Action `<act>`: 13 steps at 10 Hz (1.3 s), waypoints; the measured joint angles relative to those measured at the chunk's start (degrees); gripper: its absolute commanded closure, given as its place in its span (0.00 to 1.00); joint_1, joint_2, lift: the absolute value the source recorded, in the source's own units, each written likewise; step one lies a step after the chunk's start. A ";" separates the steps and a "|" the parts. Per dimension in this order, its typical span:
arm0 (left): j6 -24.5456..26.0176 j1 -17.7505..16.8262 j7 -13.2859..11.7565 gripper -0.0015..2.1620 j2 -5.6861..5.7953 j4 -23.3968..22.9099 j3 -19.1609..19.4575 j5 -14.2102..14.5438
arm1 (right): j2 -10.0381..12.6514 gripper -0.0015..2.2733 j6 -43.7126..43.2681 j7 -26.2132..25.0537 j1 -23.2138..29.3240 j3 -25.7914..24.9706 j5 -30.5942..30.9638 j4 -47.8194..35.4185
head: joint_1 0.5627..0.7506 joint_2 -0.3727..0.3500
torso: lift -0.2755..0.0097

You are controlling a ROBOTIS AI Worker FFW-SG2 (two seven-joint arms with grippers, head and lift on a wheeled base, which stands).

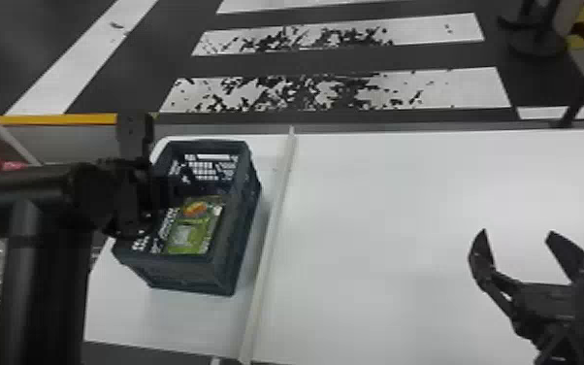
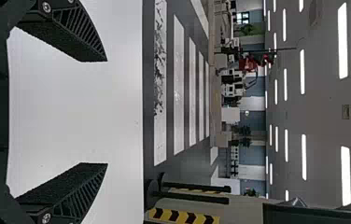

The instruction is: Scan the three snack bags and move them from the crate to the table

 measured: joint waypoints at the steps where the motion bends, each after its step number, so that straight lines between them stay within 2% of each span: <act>1: 0.61 -0.79 -0.19 0.07 0.39 1.17 -0.36 -0.45 | -0.14 0.04 0.03 -0.01 -0.15 0.10 -0.07 0.08 | 0.70 0.80 | 0.75; 3: 0.77 -2.52 -1.63 0.07 1.20 4.15 -1.90 -2.28 | -0.41 0.04 0.04 -0.01 -0.41 0.15 -0.24 0.27 | 0.70 0.81 | 0.75; 5: 0.78 -4.18 -3.64 0.07 1.48 7.52 -3.84 -4.55 | -0.44 0.04 -0.21 -0.01 -0.71 0.37 -0.26 0.46 | 0.70 0.81 | 0.75; 7: 0.75 -5.18 -3.88 0.07 1.29 10.09 -5.34 -5.47 | -0.44 0.04 -0.37 -0.01 -1.36 0.84 -0.26 0.92 | 0.70 0.81 | 0.75; 10: -0.04 -4.55 -4.70 0.06 0.73 13.33 -6.18 -6.58 | -0.78 0.04 -0.81 -0.01 -3.49 2.20 -0.28 2.97 | 0.70 0.81 | 0.75; 13: -4.87 -3.67 -4.92 0.06 0.35 16.66 -5.71 -6.96 | -1.22 0.04 -0.84 -0.01 -5.22 3.81 -0.37 4.52 | 0.70 0.85 | 0.75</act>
